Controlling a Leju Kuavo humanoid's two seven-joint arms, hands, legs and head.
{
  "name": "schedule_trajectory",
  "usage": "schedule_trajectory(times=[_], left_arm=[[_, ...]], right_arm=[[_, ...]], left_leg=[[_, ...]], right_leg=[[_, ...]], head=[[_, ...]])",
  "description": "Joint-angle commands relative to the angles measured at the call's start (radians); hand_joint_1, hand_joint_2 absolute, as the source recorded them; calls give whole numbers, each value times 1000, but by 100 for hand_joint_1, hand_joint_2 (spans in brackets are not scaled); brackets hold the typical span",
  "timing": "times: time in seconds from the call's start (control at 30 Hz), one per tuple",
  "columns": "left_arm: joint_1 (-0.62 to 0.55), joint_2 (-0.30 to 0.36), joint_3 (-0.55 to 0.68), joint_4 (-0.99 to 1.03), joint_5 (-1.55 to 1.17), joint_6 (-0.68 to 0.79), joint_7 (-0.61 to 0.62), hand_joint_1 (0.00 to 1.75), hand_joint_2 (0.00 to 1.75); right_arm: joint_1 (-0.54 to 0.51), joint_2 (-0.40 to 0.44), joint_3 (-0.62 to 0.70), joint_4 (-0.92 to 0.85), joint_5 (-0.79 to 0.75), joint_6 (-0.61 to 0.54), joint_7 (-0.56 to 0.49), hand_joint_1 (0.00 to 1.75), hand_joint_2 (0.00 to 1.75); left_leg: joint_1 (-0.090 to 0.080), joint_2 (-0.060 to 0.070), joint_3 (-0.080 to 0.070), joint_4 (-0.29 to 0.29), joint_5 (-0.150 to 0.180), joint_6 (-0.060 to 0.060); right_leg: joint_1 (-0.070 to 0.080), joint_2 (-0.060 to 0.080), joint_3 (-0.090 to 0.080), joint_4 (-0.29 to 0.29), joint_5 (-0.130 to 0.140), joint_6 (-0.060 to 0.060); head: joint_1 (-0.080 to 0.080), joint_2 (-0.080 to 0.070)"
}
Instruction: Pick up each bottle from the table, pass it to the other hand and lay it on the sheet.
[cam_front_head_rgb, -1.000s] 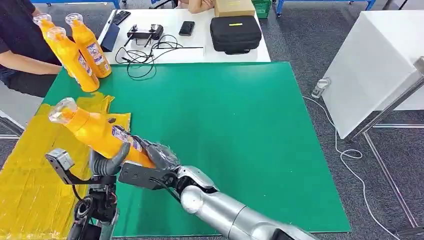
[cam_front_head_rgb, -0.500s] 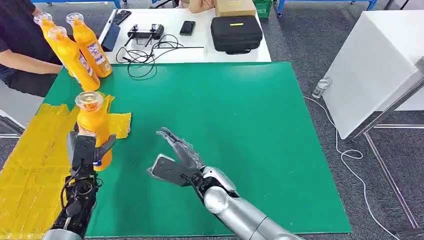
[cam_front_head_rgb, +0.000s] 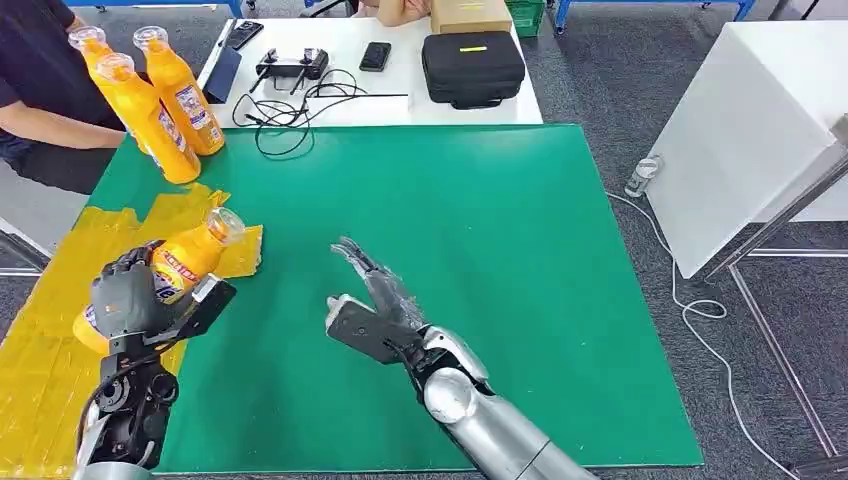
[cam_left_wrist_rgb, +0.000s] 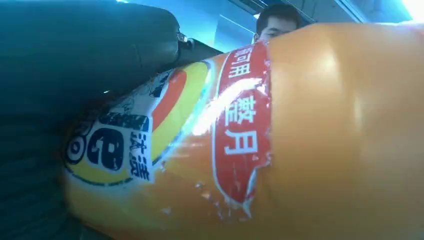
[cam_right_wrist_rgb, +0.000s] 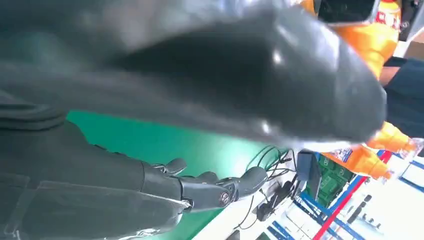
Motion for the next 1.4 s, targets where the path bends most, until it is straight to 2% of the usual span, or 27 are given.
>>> schedule_trajectory(times=[0.03,0.37,0.43,0.57,0.8,0.83,0.87,1.03,1.37,1.4], left_arm=[[-31,-29,50,5,5,-2,1,175,175],[-31,-29,50,5,5,-2,1,175,175],[-25,-15,7,9,-126,-2,81,175,175],[-28,52,-217,36,-191,-2,223,175,175],[-6,103,-346,118,-192,-2,288,175,175],[-50,139,-486,257,-192,-2,388,175,175],[-44,131,-566,341,-192,-2,427,175,175],[-35,107,-641,378,-192,-2,469,175,175],[-45,101,-673,421,-192,-2,480,175,175],[-48,105,-703,434,-192,-2,500,131,175]], right_arm=[[-20,-21,-21,-8,0,7,0,0,0],[-20,-21,-21,-8,0,7,0,0,0],[-32,-14,-18,12,6,16,-7,0,0],[-71,9,-5,80,5,38,-39,0,0],[-122,25,26,158,-21,75,-91,0,0],[-122,22,37,160,-23,86,-100,0,0],[-114,22,36,155,-13,98,-111,0,0],[-121,27,45,156,-15,91,-99,0,0],[-124,19,50,158,-18,98,-95,0,0],[-129,22,55,163,-18,103,-95,0,0]], left_leg=[[0,0,0,0,0,0],[0,0,0,0,0,0],[0,0,0,0,0,0],[0,0,0,1,0,-1],[0,3,2,0,-1,-1],[0,3,2,-1,-1,-1],[0,2,1,-1,0,0],[-1,3,5,-1,-1,-1],[-1,-1,1,0,0,0],[-1,0,2,0,0,-1]], right_leg=[[0,-2,1,0,0,1],[0,-2,0,0,0,1],[0,-2,0,0,0,1],[0,-3,1,1,-1,1],[0,0,2,0,0,1],[0,0,3,0,-1,1],[0,0,2,0,0,1],[-1,0,4,-1,-1,2],[-3,-1,2,0,0,1],[-3,-1,3,0,0,1]], head=[[0,0],[0,0],[0,0],[0,0],[0,0],[0,0],[0,0],[0,0],[0,0],[0,0]])
